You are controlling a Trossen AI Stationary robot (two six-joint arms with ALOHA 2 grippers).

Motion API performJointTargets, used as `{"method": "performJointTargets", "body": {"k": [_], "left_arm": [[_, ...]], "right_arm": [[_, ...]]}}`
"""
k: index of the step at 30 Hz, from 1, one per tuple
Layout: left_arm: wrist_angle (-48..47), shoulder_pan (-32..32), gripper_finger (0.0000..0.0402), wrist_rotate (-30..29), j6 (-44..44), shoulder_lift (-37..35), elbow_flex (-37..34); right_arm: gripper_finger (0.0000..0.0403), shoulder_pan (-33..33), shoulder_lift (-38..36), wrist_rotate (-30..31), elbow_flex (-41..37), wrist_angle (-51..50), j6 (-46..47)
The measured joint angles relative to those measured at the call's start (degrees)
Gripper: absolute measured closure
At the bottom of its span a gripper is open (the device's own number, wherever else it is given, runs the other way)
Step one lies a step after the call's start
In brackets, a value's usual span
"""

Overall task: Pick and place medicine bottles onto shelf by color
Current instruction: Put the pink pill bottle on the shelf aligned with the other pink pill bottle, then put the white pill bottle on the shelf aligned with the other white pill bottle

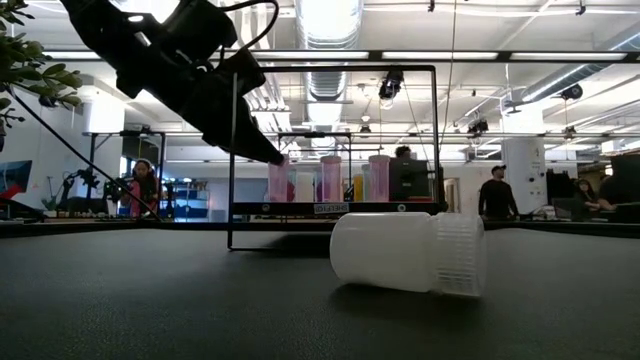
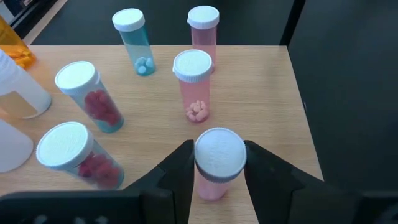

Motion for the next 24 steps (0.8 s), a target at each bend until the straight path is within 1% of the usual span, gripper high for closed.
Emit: {"method": "performJointTargets", "body": {"k": [10,13,17,19,22,24], "left_arm": [[-0.4,0.0,0.022,0.1,0.0,-0.7,-0.1],[-1.2,0.0,0.0212,0.1,0.1,-2.9,-0.2],[-7.0,0.1,0.021,-0.1,0.2,-7.4,-0.2],[-10.4,0.1,0.021,-1.7,0.6,-9.7,-0.2],[-17.2,0.1,0.021,-7.3,0.7,-12.7,-0.2],[-21.0,0.1,0.021,-9.2,0.5,-15.2,-0.2]], "right_arm": [[0.017,0.0,0.0,0.0,0.0,0.0,0.0],[0.017,0.0,0.0,0.0,0.0,0.0,0.0],[0.017,0.0,0.0,0.0,0.0,0.0,0.0],[0.017,0.0,0.0,0.0,0.0,0.0,0.0],[0.017,0.0,0.0,0.0,0.0,0.0,0.0],[0.017,0.0,0.0,0.0,0.0,0.0,0.0]]}}
